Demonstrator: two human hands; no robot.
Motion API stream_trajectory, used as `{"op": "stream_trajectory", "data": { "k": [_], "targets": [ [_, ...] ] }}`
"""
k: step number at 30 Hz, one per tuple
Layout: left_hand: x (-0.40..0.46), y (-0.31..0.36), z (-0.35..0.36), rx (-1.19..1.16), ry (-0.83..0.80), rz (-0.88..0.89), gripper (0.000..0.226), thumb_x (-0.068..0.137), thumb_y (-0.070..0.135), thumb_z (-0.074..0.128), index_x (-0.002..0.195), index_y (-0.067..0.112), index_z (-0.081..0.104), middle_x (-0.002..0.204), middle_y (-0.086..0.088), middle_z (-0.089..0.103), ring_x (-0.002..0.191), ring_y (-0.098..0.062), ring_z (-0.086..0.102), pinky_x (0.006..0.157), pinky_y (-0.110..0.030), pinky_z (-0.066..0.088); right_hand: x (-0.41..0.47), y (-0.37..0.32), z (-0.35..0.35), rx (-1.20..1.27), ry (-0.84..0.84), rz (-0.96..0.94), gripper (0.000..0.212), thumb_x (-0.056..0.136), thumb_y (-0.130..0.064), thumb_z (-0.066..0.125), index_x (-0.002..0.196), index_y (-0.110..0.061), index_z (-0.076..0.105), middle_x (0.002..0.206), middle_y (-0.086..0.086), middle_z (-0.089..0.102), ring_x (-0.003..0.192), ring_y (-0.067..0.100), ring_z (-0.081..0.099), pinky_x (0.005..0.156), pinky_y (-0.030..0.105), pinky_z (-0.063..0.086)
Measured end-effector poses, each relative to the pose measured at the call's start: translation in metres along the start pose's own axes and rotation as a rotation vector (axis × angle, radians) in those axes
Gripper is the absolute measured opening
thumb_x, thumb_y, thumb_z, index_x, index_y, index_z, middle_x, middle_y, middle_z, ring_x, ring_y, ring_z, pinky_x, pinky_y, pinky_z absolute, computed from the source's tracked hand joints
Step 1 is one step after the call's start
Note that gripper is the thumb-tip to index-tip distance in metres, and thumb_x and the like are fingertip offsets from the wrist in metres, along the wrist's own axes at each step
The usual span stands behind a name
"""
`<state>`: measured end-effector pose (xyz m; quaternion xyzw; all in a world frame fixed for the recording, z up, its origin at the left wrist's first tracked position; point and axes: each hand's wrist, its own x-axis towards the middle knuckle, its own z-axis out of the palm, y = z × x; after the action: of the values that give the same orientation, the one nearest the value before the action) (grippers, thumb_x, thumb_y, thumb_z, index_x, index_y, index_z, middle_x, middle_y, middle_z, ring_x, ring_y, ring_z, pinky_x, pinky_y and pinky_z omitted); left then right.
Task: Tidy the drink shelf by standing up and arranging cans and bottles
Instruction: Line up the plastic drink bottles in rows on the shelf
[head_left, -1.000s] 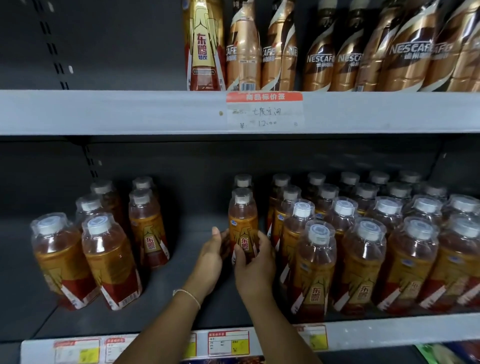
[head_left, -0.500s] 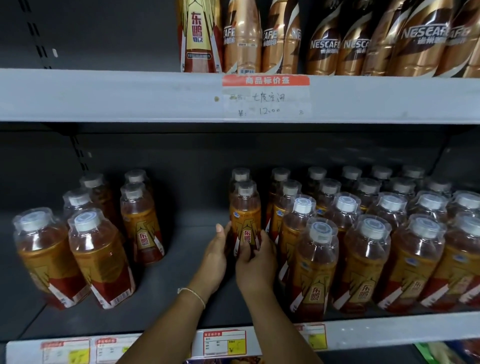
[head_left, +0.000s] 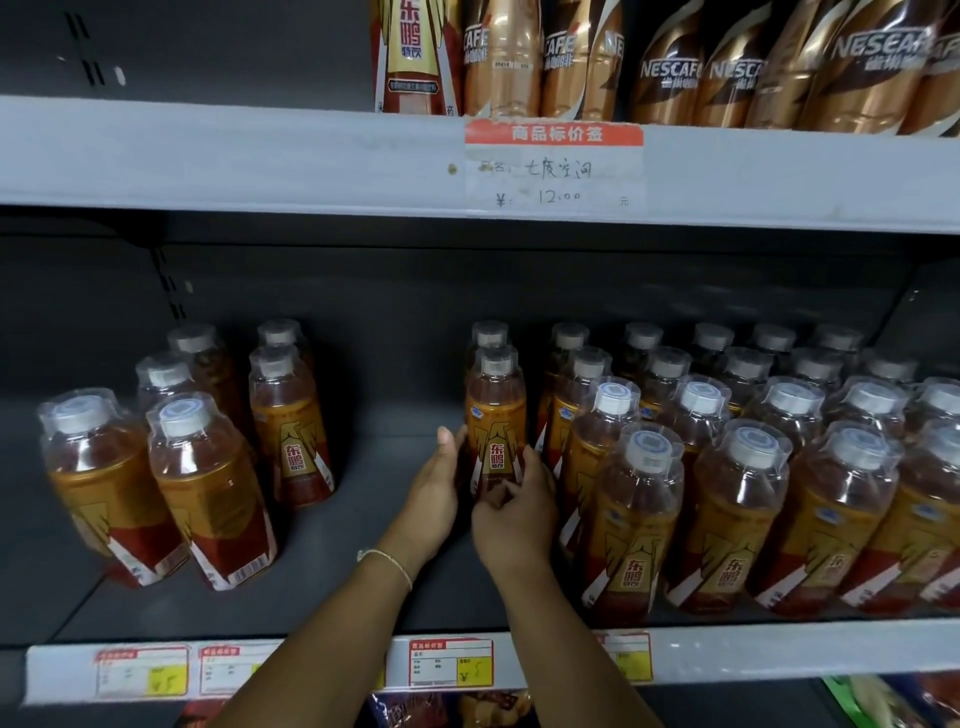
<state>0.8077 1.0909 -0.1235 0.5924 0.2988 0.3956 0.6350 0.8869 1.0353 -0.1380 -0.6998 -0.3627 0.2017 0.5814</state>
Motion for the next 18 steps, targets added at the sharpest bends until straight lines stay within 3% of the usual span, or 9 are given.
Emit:
{"op": "stream_trajectory", "data": {
  "k": [3, 6, 9, 11, 13, 18],
  "targets": [
    [-0.007, 0.005, -0.001, 0.102, 0.038, 0.066, 0.074, 0.072, 0.092, 0.032, 0.123, 0.046, 0.061, 0.129, 0.017, 0.062, 0.127, 0.000, 0.051, 0.115, -0.035, 0.033, -0.009, -0.006, 0.000, -0.030, 0.057, -0.085, 0.069, 0.092, -0.005, 0.056, 0.156, -0.015, 0.030, 0.161, 0.001, 0.023, 0.143, 0.020, 0.039, 0.116, 0.037, 0.040],
    [-0.014, 0.012, -0.012, 0.126, 0.195, 0.147, 0.085, 0.070, 0.091, 0.034, 0.124, 0.032, 0.062, 0.127, 0.011, 0.063, 0.122, -0.002, 0.055, 0.113, -0.039, 0.037, -0.020, -0.010, 0.003, -0.110, 0.227, -0.393, 0.061, 0.084, 0.001, 0.065, 0.142, -0.004, 0.048, 0.148, 0.010, 0.040, 0.139, 0.024, 0.039, 0.113, 0.035, 0.038],
    [-0.028, 0.025, -0.032, 0.165, 0.358, 0.301, 0.049, 0.088, 0.067, 0.037, 0.107, 0.032, 0.065, 0.110, 0.005, 0.070, 0.108, -0.008, 0.064, 0.105, -0.044, 0.046, -0.025, -0.017, 0.012, -0.075, 0.249, -0.563, 0.050, 0.079, 0.006, 0.067, 0.128, -0.001, 0.060, 0.128, 0.012, 0.053, 0.122, 0.027, 0.052, 0.104, 0.038, 0.044],
    [-0.040, 0.035, -0.050, 0.252, 0.440, 0.395, 0.039, 0.095, 0.055, 0.036, 0.107, 0.031, 0.064, 0.110, 0.005, 0.069, 0.108, -0.008, 0.063, 0.102, -0.041, 0.048, -0.026, -0.022, 0.024, -0.064, 0.170, -0.623, 0.041, 0.082, 0.003, 0.067, 0.123, -0.002, 0.063, 0.119, 0.013, 0.058, 0.112, 0.030, 0.058, 0.096, 0.047, 0.052],
    [-0.052, 0.042, -0.065, 0.398, 0.510, 0.474, 0.043, 0.097, 0.052, 0.032, 0.120, 0.028, 0.059, 0.122, 0.006, 0.063, 0.119, -0.007, 0.056, 0.106, -0.035, 0.043, -0.025, -0.028, 0.040, -0.092, 0.046, -0.609, 0.035, 0.086, -0.001, 0.068, 0.122, -0.003, 0.065, 0.117, 0.013, 0.061, 0.108, 0.030, 0.061, 0.092, 0.051, 0.053],
    [-0.083, 0.044, -0.078, 0.556, 0.608, 0.498, 0.058, 0.099, 0.050, 0.029, 0.146, 0.018, 0.039, 0.144, 0.009, 0.041, 0.134, 0.003, 0.035, 0.109, -0.012, 0.024, -0.021, -0.062, 0.081, -0.080, -0.421, -0.265, 0.040, 0.095, -0.014, 0.065, 0.135, -0.009, 0.057, 0.128, 0.012, 0.063, 0.119, 0.030, 0.061, 0.104, 0.043, 0.048]
  ]
}}
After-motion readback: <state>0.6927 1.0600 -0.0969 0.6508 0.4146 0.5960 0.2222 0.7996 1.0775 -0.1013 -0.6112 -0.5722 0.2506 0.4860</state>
